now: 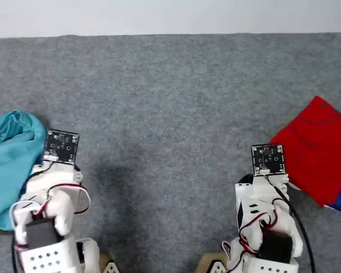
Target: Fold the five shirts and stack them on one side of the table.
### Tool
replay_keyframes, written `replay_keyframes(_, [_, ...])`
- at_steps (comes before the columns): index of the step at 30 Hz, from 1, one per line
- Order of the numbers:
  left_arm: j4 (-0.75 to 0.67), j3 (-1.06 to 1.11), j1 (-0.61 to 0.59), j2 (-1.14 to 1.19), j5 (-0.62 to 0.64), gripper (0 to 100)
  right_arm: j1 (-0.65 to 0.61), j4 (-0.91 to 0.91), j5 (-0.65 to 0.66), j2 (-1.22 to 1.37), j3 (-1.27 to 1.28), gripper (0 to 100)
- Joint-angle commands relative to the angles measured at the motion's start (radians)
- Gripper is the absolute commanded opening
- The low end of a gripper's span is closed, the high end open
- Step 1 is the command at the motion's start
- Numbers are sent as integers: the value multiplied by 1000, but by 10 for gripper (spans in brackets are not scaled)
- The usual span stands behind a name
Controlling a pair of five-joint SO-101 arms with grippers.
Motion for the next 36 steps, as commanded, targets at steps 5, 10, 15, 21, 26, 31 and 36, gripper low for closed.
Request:
replay_keyframes(5, [137, -214, -8, 110, -28, 94, 7, -10, -5, 2, -3, 9])
replay_keyframes(10, [141, -363, -68, 439, -71, 94, 7, -10, -3, 2, -3, 9])
replay_keyframes(15, [147, -578, -204, 769, -186, 157, 8, -10, -3, 2, -3, 9])
replay_keyframes(21, [146, -799, -331, 1126, -209, 325, 79, -10, 3, 2, 3, 9])
replay_keyframes(26, [146, -967, -384, 1393, -245, 340, 110, -12, 71, 2, 17, 9])
replay_keyframes(31, [95, -1081, -385, 1626, -252, 339, 107, -15, 69, 2, 17, 9])
replay_keyframes(36, [-58, -1109, -381, 1804, -198, 331, 107, -15, 69, 2, 17, 9])
